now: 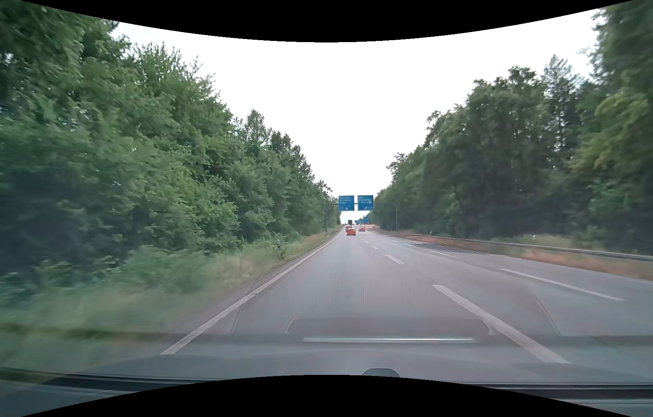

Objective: Follow the waypoints while adhering to traffic rules and regulations

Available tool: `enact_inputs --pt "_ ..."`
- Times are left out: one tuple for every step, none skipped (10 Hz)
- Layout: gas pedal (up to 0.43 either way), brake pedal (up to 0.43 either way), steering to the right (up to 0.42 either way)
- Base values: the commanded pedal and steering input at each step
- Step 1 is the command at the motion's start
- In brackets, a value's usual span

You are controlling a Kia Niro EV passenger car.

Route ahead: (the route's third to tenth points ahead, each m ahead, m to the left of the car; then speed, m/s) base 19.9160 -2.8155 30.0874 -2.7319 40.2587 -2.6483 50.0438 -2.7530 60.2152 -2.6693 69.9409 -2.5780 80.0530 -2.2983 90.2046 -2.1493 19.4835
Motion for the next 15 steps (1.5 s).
enact_inputs --pt "0.067 0.0 -0.005" --pt "0.067 0.0 -0.005" --pt "0.067 0.0 -0.006" --pt "0.067 0.0 -0.005" --pt "0.067 0.0 -0.005" --pt "0.067 0.0 -0.005" --pt "0.067 0.0 -0.005" --pt "0.067 0.0 -0.006" --pt "0.067 0.0 -0.005" --pt "0.067 0.0 -0.006" --pt "0.067 0.0 -0.005" --pt "0.067 0.0 -0.006" --pt "0.067 0.0 -0.006" --pt "0.067 0.0 -0.006" --pt "0.067 0.0 -0.005"
